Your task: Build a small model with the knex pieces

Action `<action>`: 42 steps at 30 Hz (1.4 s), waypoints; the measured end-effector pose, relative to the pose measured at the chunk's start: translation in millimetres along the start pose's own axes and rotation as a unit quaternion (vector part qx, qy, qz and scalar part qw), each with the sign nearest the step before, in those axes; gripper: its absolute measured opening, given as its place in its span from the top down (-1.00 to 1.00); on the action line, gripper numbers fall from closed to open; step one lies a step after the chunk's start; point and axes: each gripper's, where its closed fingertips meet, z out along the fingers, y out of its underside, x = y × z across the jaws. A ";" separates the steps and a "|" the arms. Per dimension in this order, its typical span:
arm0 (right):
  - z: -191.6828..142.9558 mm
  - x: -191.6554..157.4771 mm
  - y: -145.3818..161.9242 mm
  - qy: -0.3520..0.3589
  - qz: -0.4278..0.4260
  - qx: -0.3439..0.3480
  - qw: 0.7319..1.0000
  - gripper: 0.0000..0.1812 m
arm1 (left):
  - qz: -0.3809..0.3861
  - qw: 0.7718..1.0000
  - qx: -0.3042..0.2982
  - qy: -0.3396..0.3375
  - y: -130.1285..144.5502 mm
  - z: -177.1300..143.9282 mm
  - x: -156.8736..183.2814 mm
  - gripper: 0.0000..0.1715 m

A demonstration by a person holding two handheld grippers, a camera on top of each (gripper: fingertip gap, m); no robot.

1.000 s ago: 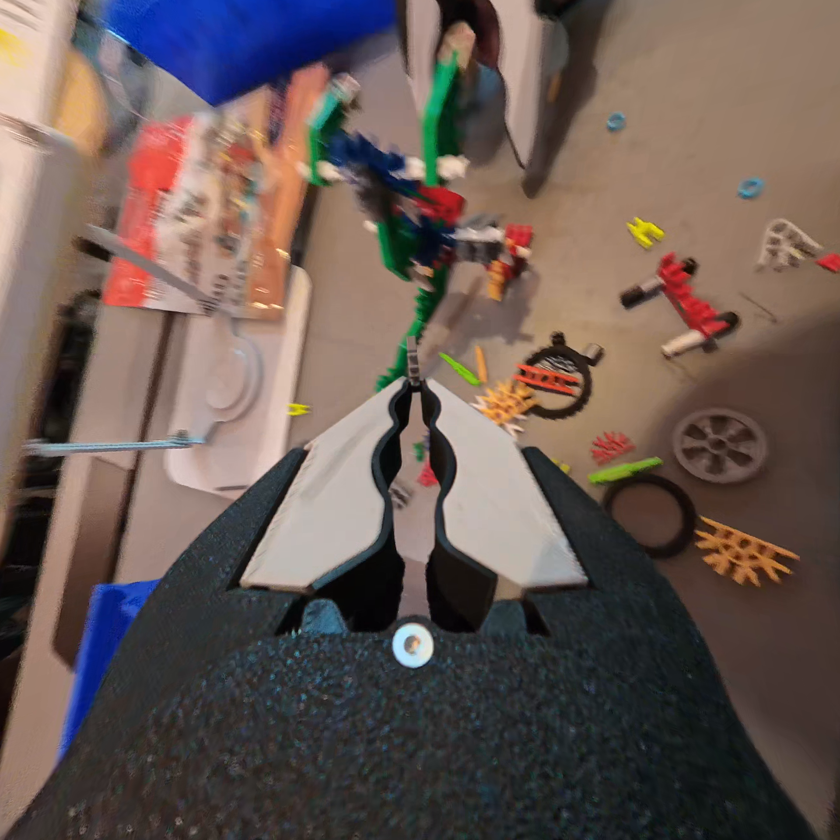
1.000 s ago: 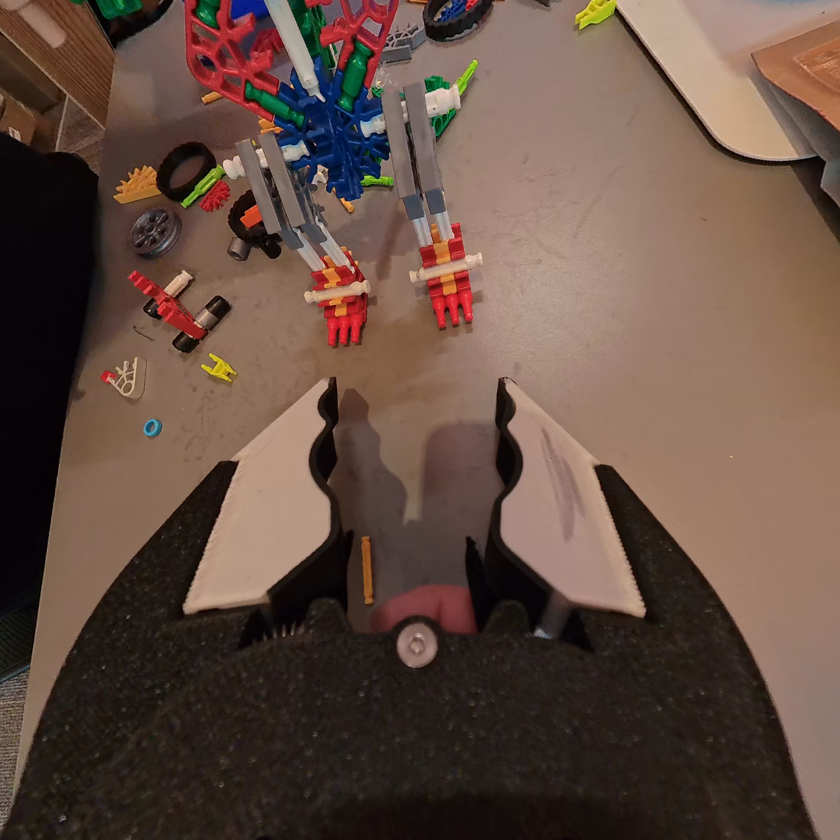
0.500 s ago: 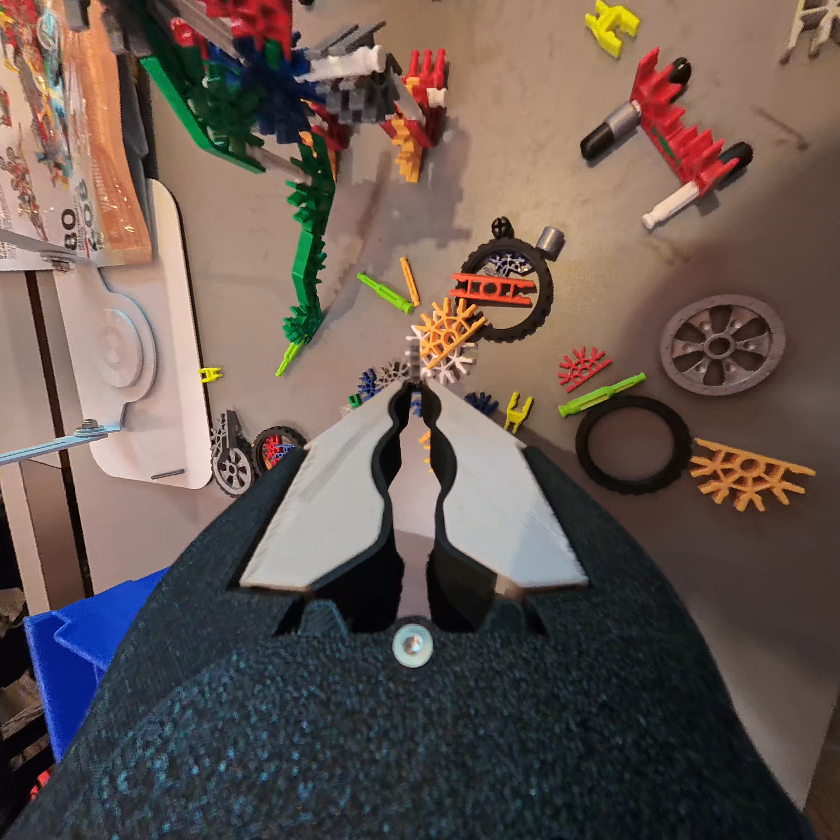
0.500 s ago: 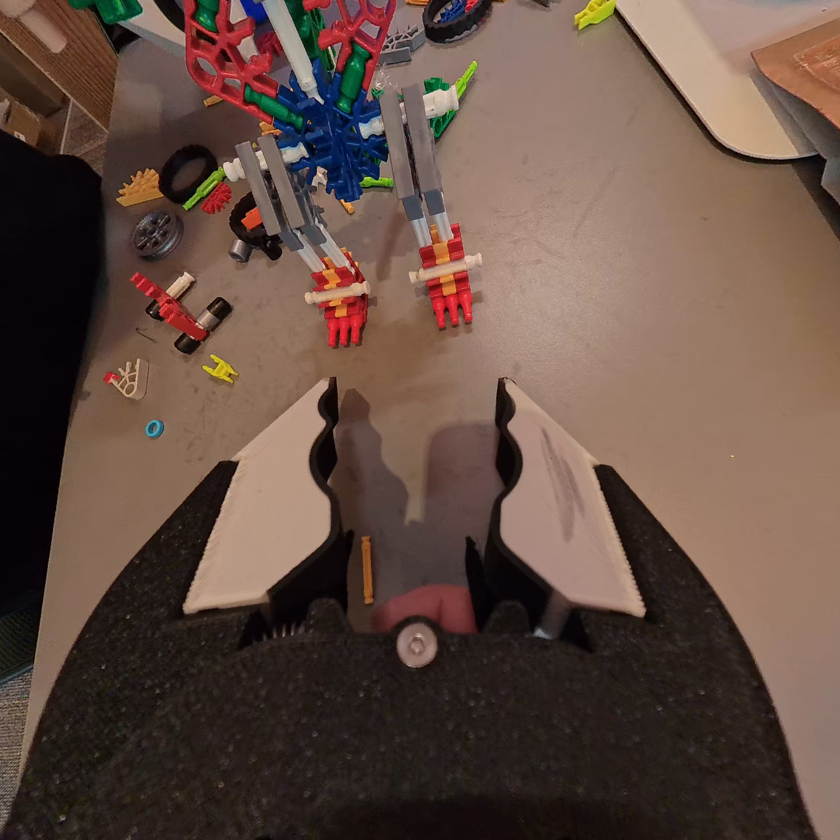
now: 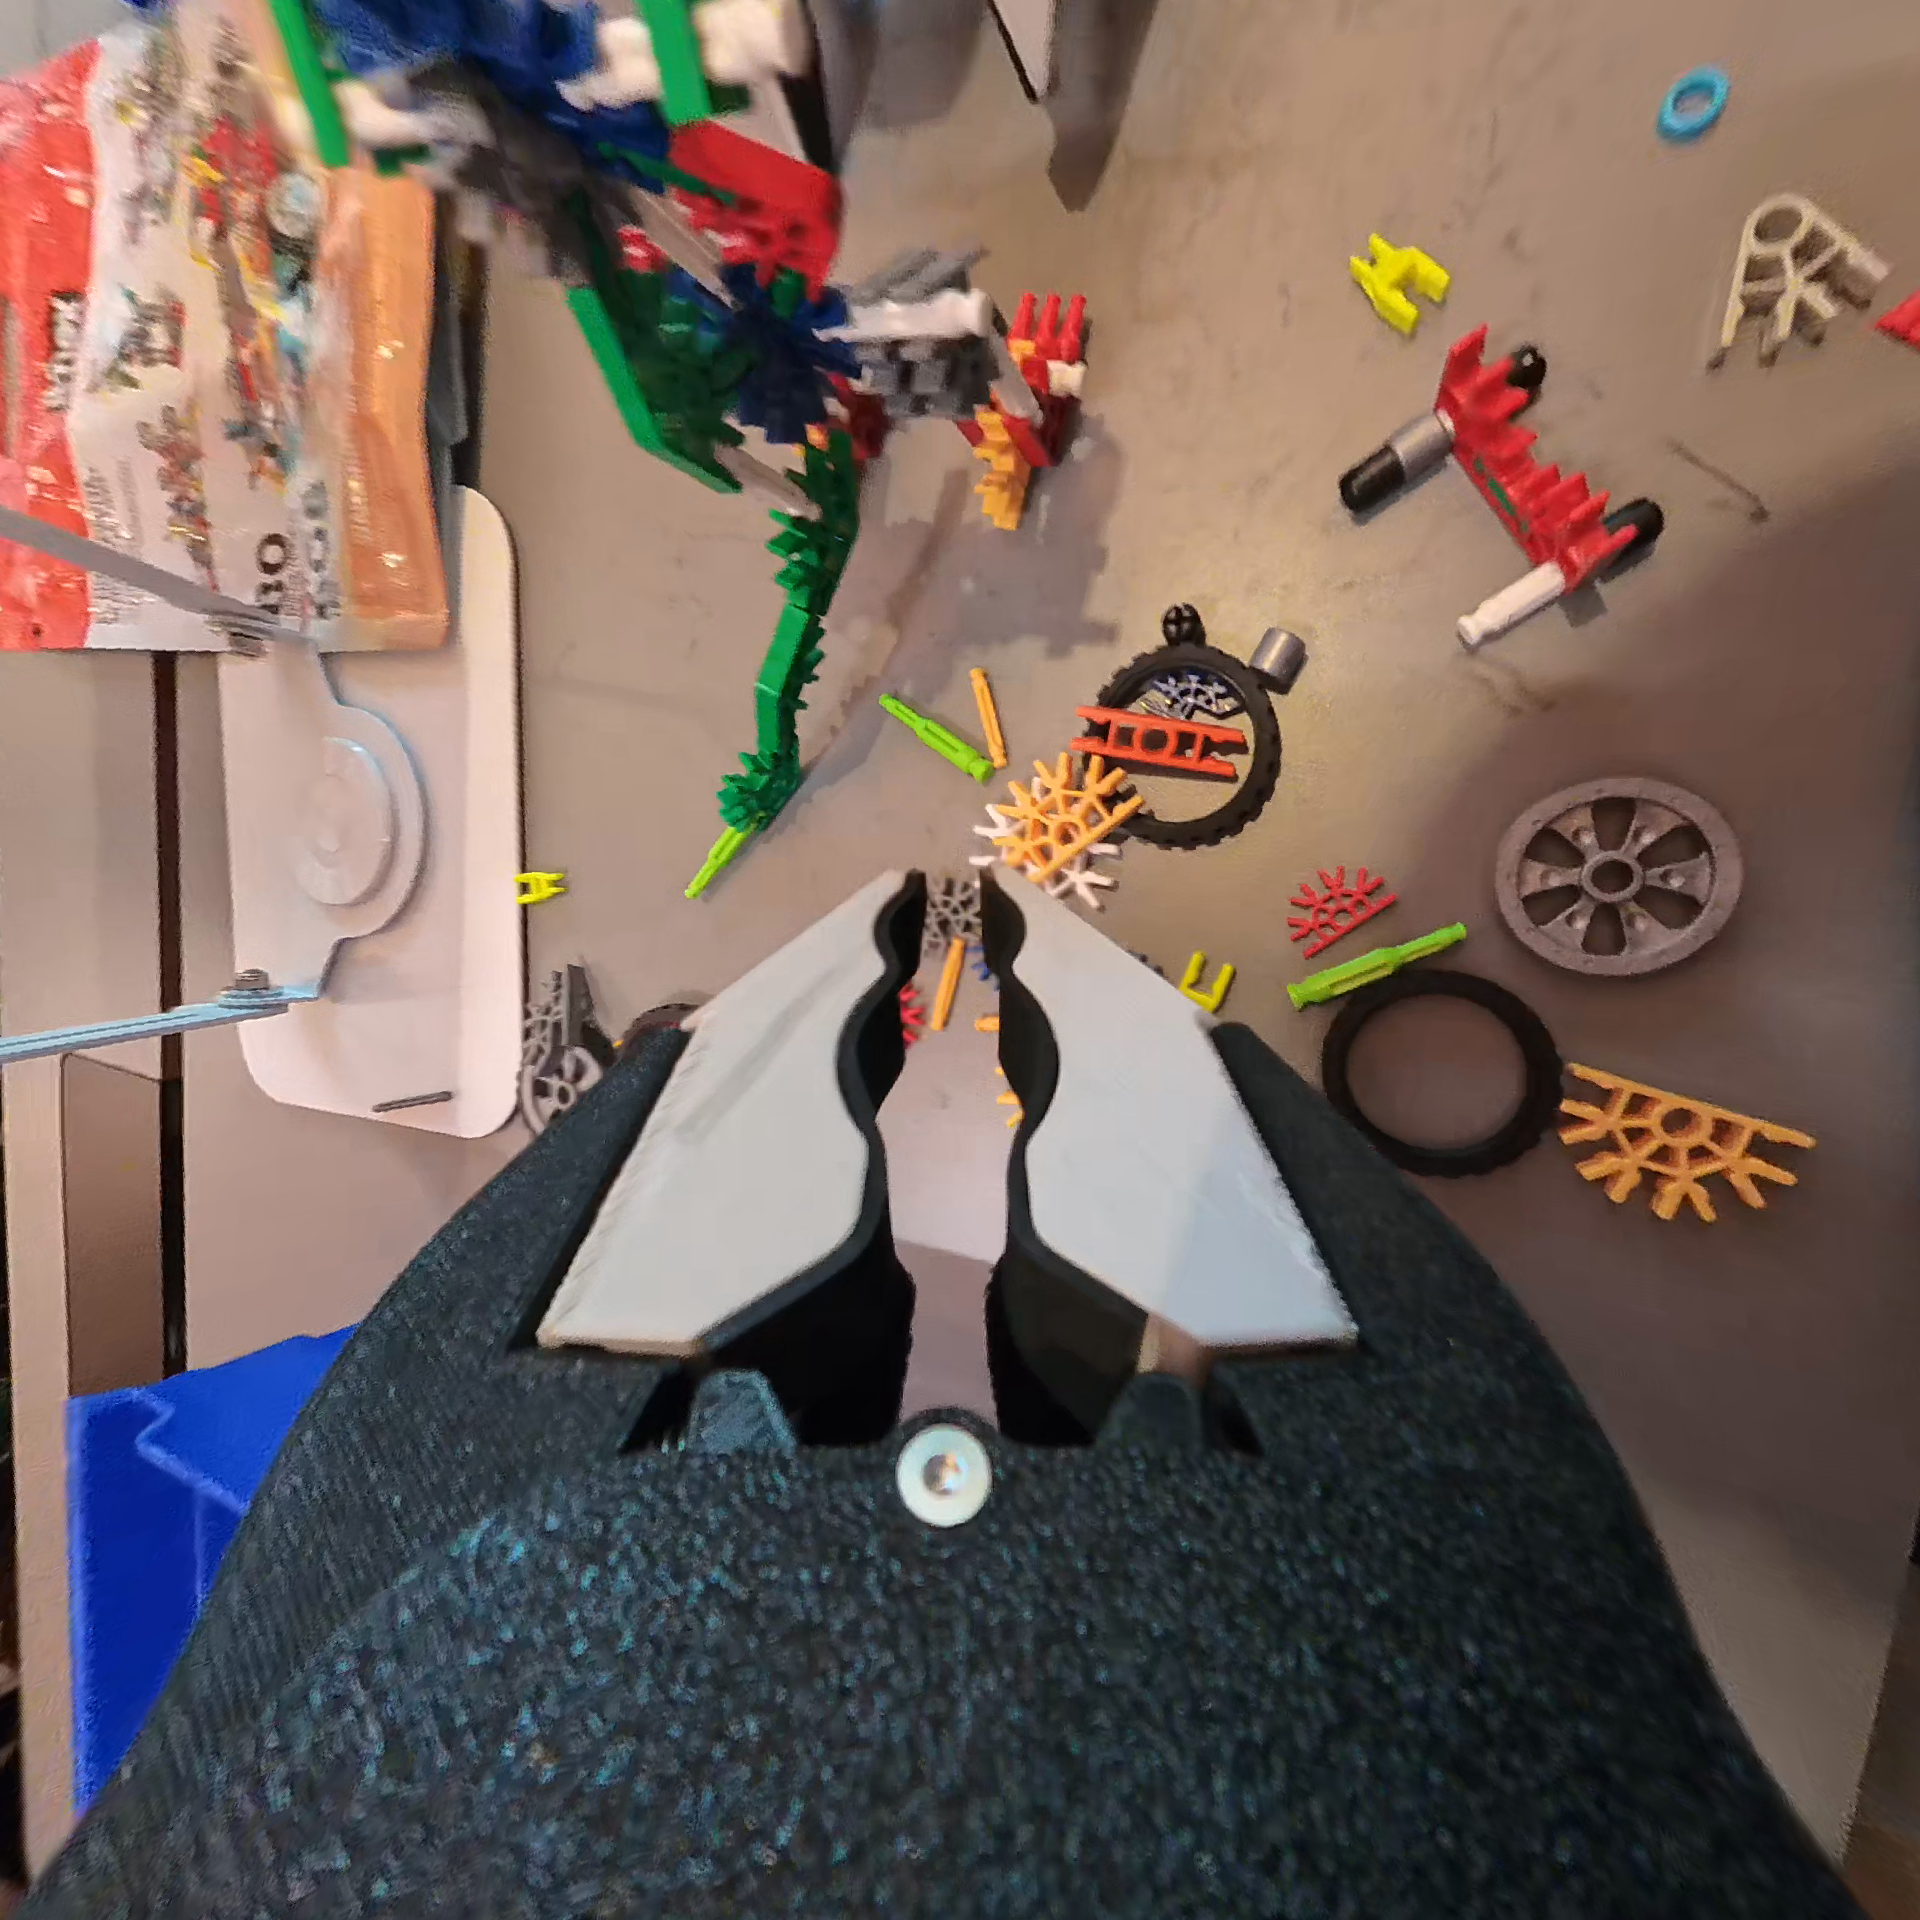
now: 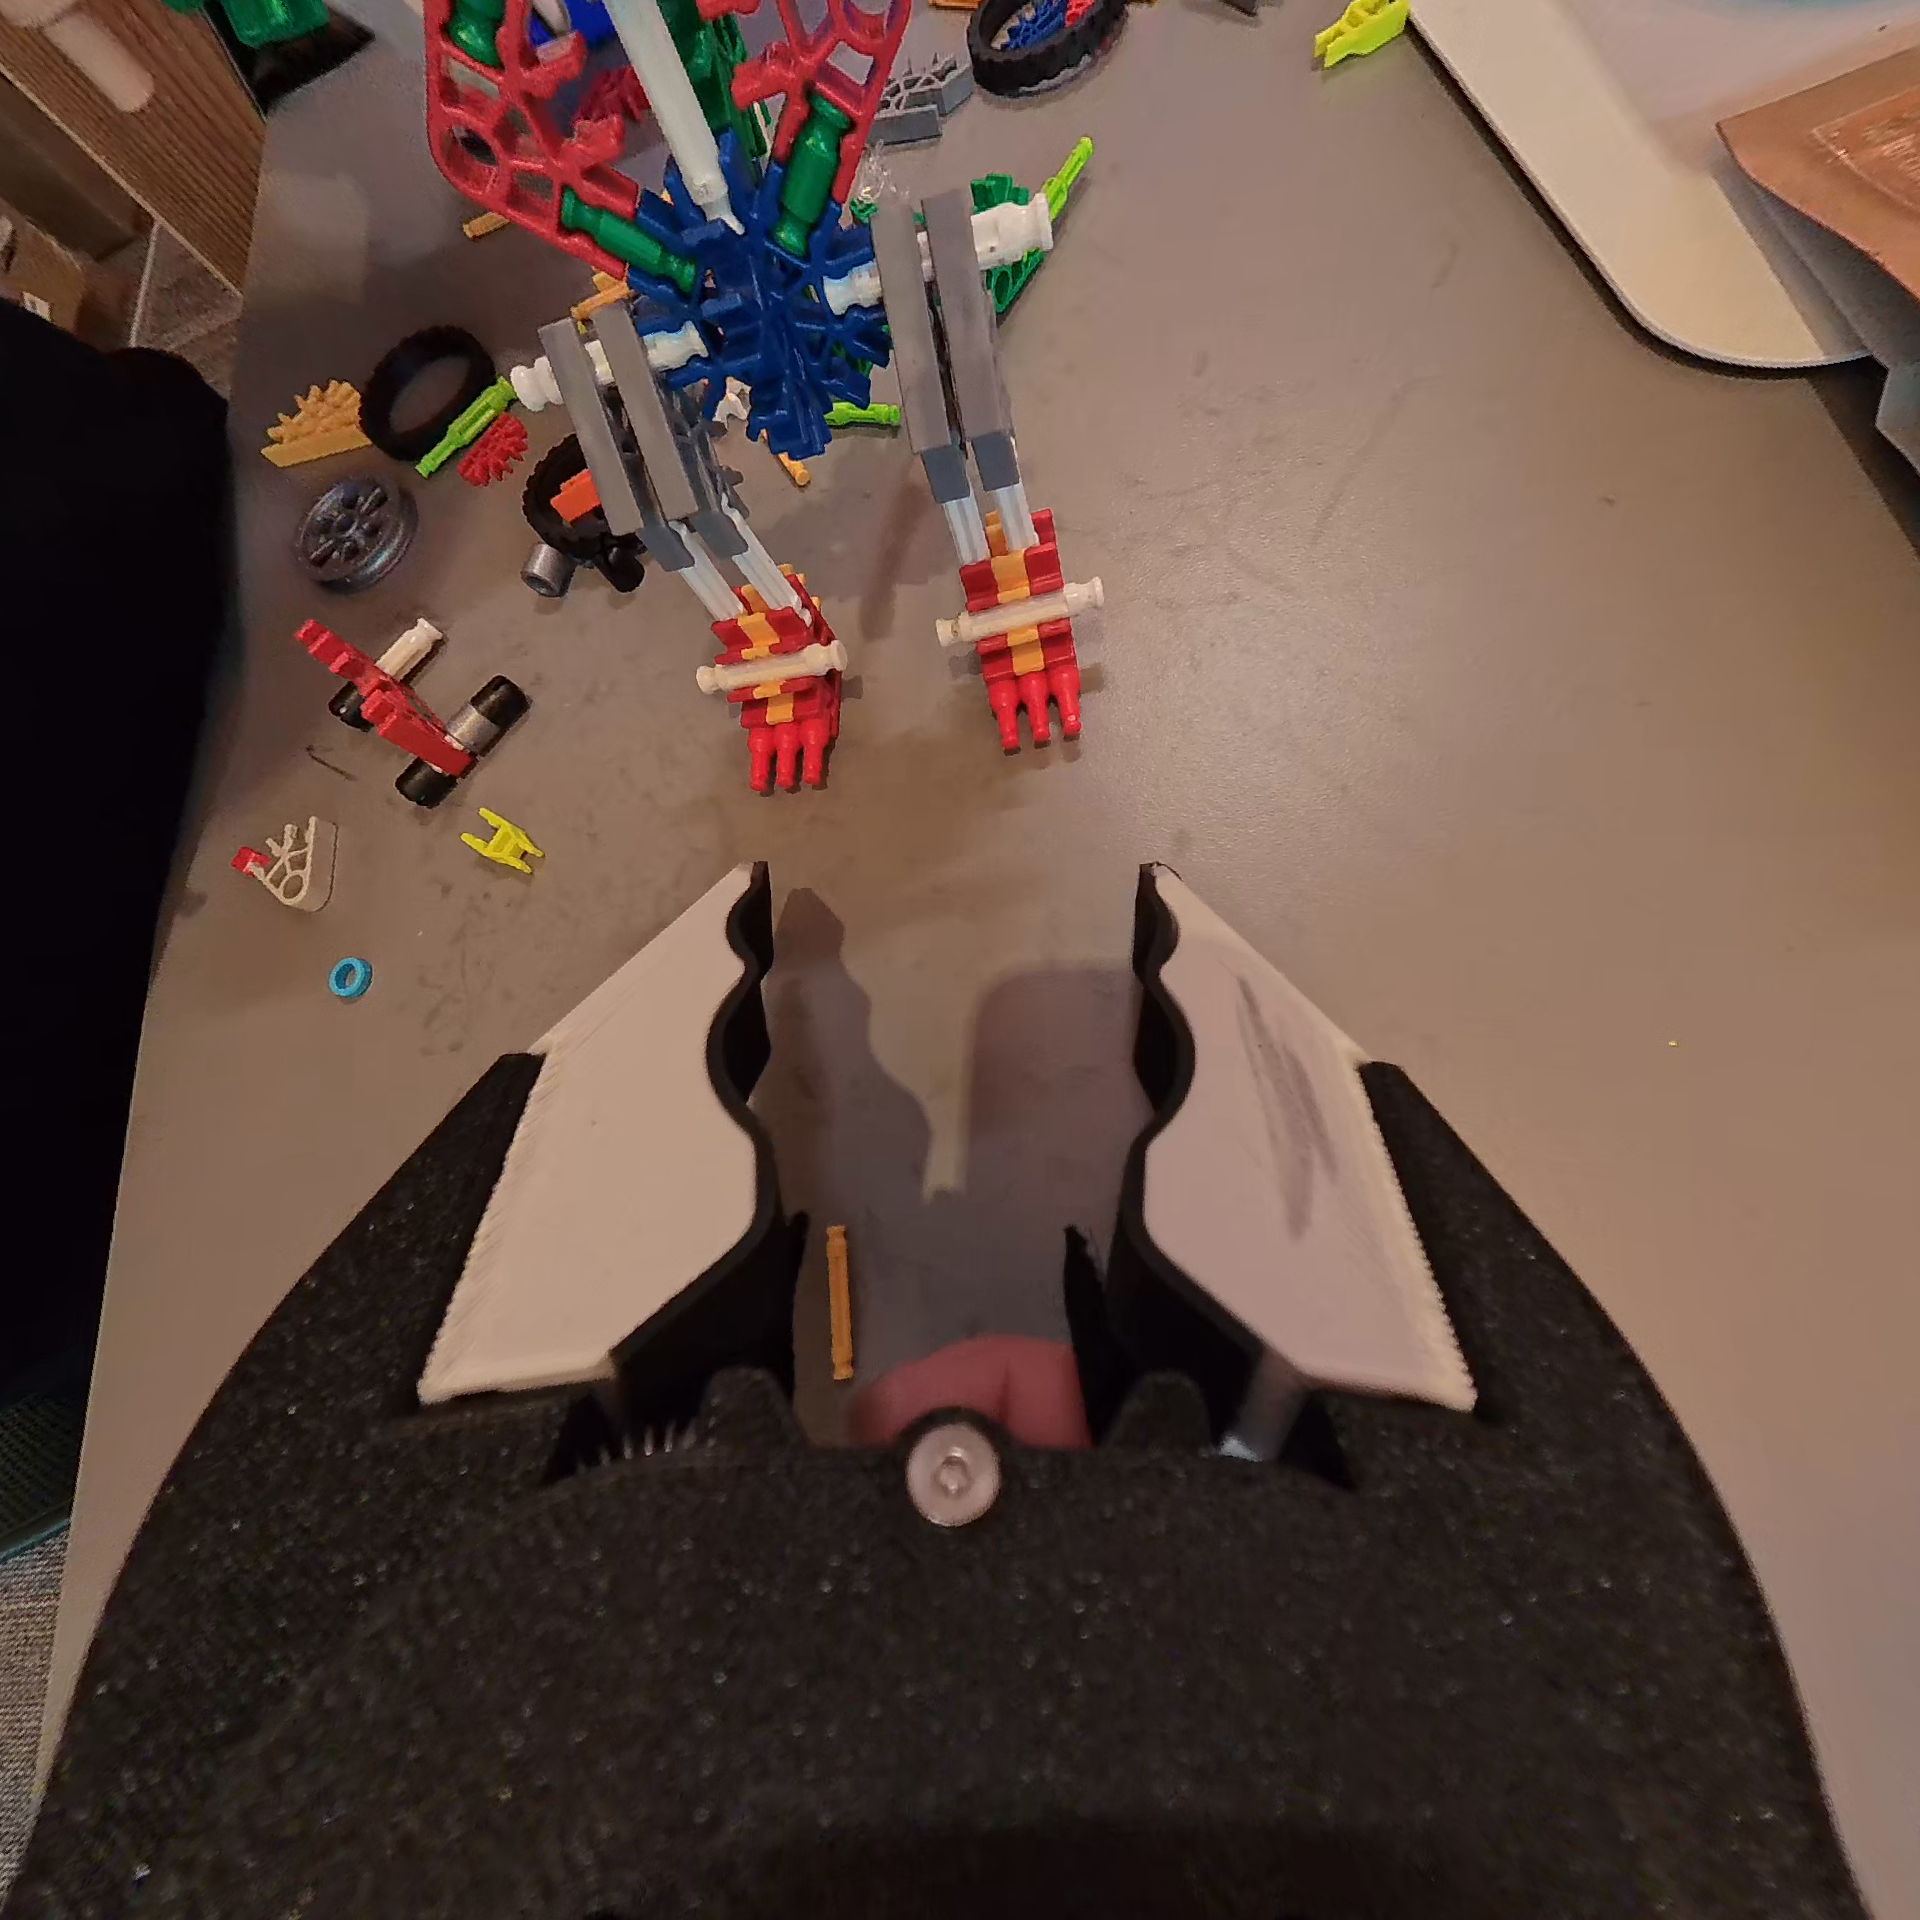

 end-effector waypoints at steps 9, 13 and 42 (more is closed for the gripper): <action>0.0 -0.1 0.0 0.000 -0.001 0.000 1.000 0.23 | -0.043 0.994 0.070 -0.068 -12.5 -28.5 -38.8 0.90; 0.0 -0.1 0.0 0.001 -0.001 0.000 1.000 0.23 | -0.068 0.989 0.090 -0.097 -10.0 -43.4 -57.5 0.89; 0.2 -0.4 0.4 0.003 -0.005 -0.001 1.000 0.23 | -0.218 0.938 0.043 -0.265 116.8 -87.7 -147.8 0.89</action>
